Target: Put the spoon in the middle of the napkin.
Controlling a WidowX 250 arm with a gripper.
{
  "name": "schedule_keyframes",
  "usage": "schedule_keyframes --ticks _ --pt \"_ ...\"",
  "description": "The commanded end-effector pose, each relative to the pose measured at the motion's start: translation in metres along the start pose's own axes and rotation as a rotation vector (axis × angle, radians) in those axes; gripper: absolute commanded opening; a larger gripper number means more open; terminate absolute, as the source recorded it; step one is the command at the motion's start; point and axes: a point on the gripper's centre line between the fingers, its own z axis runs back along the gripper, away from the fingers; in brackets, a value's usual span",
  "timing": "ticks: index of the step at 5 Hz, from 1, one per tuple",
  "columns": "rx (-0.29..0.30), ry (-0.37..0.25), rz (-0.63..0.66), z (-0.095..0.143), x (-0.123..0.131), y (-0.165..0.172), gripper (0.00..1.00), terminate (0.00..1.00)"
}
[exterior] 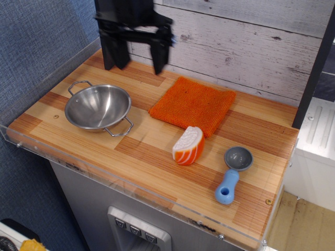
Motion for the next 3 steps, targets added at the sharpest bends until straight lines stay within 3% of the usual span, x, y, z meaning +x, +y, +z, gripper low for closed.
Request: schedule_keyframes --ticks 1,3 --pt "-0.014 -0.036 -0.095 0.003 -0.015 -0.043 1.00 0.00" --pt "-0.039 -0.003 -0.142 -0.011 -0.026 -0.074 1.00 0.00"
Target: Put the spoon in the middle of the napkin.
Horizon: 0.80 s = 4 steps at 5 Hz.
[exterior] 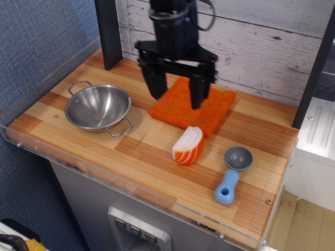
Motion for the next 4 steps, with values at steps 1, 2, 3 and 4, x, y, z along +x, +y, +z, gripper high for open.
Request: schedule_keyframes --ticks 1,2,3,4 --pt "-0.017 -0.024 -0.048 -0.006 -0.001 -0.026 1.00 0.00" --pt "-0.024 -0.002 -0.080 -0.022 -0.002 -0.047 1.00 0.00" --pt "-0.013 -0.004 -0.129 -0.033 -0.007 -0.072 1.00 0.00" --pt "0.000 -0.010 -0.172 -0.043 -0.015 -0.091 1.00 0.00"
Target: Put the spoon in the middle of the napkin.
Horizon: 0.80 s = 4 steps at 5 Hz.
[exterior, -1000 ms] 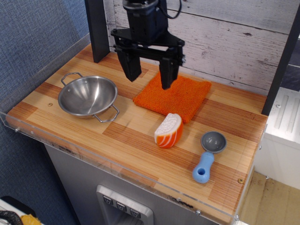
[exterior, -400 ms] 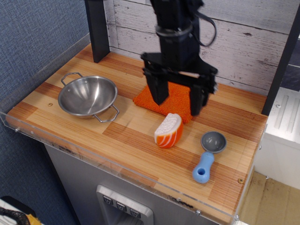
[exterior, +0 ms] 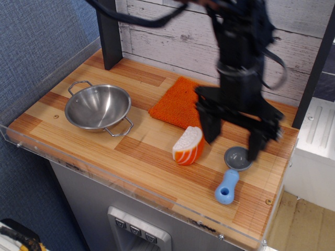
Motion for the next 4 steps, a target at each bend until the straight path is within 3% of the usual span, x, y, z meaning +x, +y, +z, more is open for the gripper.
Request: schedule_keyframes --ticks 1,4 --pt "0.034 -0.022 -0.027 -0.020 -0.007 -0.015 1.00 0.00" --pt "0.077 0.028 0.015 -0.054 -0.010 0.009 1.00 0.00"
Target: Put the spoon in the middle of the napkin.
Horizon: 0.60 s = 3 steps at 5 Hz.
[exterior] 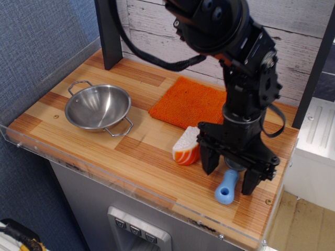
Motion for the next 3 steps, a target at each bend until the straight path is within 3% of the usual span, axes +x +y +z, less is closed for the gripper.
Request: schedule_keyframes --ticks 1,3 --pt "0.010 -0.013 0.002 -0.004 -0.001 0.005 0.00 0.00" --pt "-0.019 -0.064 -0.002 0.029 0.005 0.007 0.00 0.00"
